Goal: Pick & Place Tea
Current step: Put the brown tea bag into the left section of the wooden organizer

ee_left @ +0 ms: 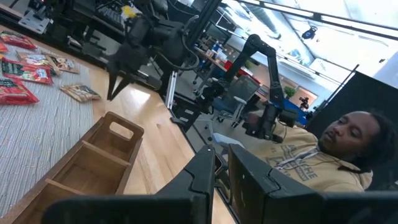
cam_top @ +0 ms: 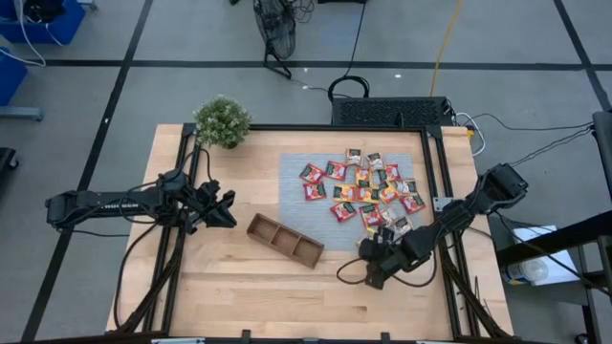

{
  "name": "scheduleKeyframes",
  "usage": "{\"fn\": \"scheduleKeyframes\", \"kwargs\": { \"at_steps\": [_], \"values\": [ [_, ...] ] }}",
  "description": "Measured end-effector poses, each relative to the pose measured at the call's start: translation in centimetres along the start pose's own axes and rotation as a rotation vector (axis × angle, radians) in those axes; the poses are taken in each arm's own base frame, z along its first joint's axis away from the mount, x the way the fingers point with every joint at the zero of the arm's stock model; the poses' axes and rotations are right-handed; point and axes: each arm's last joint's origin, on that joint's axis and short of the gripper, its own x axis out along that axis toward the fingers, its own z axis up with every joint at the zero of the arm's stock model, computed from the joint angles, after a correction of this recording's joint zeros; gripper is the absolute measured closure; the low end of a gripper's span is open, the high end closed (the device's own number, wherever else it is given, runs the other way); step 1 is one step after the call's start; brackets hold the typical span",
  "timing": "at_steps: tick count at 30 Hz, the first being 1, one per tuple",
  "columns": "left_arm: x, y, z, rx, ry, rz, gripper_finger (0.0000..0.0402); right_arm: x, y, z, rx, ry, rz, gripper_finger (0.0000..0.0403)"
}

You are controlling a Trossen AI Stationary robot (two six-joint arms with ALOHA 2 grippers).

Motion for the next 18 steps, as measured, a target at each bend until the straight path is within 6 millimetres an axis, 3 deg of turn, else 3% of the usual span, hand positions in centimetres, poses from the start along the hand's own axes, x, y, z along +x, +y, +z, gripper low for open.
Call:
{"fn": "scheduleKeyframes", "kwargs": {
  "at_steps": [8, 18],
  "values": [
    [0.0, 0.0, 0.0, 0.000, 0.000, 0.000, 0.0353, 1.7, -3.1, -2.2, 0.176, 0.111, -0.097, 0.0403],
    [0.0, 0.0, 0.0, 0.000, 0.000, 0.000, 0.0353, 0.9, -3.3, -2.5, 0.211, 0.117, -0.101, 0.0403]
  ]
}}
